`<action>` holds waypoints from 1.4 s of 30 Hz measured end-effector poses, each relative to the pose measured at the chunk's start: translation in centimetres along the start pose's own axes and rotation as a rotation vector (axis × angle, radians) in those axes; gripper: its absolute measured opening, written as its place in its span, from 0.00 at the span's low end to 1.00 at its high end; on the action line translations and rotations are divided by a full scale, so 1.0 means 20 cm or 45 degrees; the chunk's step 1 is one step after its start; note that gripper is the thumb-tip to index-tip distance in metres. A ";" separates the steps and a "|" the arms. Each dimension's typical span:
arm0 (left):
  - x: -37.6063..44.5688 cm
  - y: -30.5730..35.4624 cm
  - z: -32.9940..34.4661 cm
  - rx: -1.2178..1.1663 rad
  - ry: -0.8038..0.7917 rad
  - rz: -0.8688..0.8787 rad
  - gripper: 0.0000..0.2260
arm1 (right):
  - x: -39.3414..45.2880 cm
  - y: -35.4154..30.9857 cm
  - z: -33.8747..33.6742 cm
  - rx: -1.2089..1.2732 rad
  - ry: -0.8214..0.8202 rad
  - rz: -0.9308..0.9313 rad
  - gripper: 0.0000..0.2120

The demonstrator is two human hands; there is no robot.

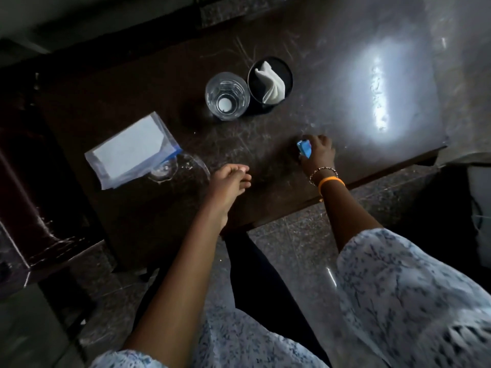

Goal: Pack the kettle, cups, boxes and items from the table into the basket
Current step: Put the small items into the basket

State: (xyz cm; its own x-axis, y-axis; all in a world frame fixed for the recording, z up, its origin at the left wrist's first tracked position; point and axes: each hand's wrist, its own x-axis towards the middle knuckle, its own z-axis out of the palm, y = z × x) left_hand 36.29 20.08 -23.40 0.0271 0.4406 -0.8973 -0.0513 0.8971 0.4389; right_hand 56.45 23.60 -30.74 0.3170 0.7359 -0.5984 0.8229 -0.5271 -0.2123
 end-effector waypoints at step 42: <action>-0.70 -0.44 -2.11 -0.834 0.524 0.474 0.05 | -1.53 -2.14 0.88 1.012 -1.119 -0.355 0.19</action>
State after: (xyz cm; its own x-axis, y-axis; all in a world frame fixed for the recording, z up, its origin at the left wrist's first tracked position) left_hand -5.80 4.52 -16.73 -0.4639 0.5414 -0.7012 -0.5543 0.4401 0.7065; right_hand 3.23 16.20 -16.98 -0.5056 0.4892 -0.7107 0.1956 -0.7372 -0.6467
